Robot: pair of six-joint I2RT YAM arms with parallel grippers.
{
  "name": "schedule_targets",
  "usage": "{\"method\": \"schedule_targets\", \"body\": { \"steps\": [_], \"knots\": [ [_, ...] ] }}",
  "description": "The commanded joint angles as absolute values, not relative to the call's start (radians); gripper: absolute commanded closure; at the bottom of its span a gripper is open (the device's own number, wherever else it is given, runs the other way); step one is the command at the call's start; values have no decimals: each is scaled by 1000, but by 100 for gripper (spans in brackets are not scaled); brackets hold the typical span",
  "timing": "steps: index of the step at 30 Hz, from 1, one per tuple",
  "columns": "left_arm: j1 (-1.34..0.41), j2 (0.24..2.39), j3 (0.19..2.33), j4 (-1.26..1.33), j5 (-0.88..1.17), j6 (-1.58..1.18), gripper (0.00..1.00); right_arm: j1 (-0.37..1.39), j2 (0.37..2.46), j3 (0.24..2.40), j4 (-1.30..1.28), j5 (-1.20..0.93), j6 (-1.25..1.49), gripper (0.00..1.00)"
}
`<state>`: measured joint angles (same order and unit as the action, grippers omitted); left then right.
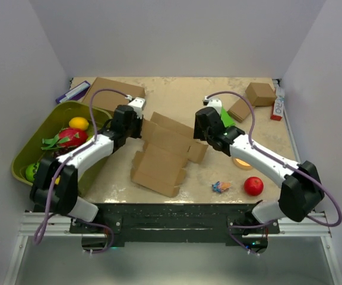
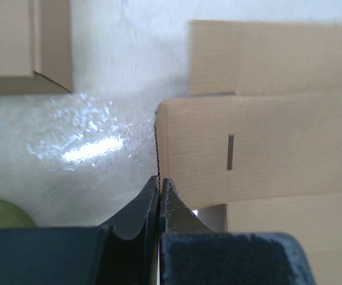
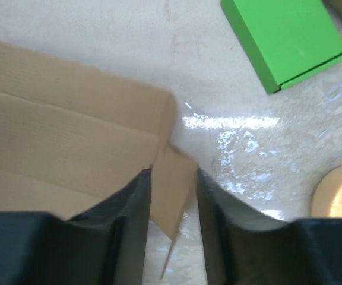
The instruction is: Fold the paper box
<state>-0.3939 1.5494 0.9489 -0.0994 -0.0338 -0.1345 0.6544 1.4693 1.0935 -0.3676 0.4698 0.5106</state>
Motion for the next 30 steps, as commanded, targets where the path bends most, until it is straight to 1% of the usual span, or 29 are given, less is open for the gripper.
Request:
{"method": "schedule_targets", "body": {
  "steps": [1,2,3,5,6,7,8,11,12,14,15,18,21,26,30],
  "knots": [
    [-397,1382,888,63,-67,-87,100,652,1335,1134,-388,425,515,36],
    [-402,1340,865,74,-72,-87,100,650,1316,1149,-399,416,523,17],
    [-406,1316,851,92,-78,-87,100,652,1292,1158,-406,393,553,11],
    [-436,1245,812,110,-107,-83,100,650,1223,1164,-382,261,587,1],
    [-449,1221,798,135,-123,-78,100,650,1200,1155,-355,202,639,1],
    [-477,1200,782,147,-138,-63,100,650,1181,1143,-271,139,672,1],
    [-489,1163,760,158,-161,-54,100,650,1152,1119,-227,7,705,1],
    [-528,1111,730,190,-195,-34,100,650,1143,1060,-63,-147,898,1],
    [-535,1098,723,208,-204,-28,100,650,1149,1042,-19,-176,1005,1],
    [-561,1059,695,230,-215,-8,100,649,1160,982,134,-250,1112,1],
    [-571,1046,684,253,-216,-5,100,649,1181,965,178,-265,1203,1],
    [-606,988,649,296,-215,46,100,649,1209,914,279,-285,1326,1],
    [-635,937,615,327,-225,89,100,646,1201,867,324,-262,1399,1],
    [-683,824,534,396,-51,202,100,588,1192,760,437,-284,1523,1],
    [-709,776,514,408,-71,229,100,516,1224,707,497,-377,1626,1]
  ]
}}
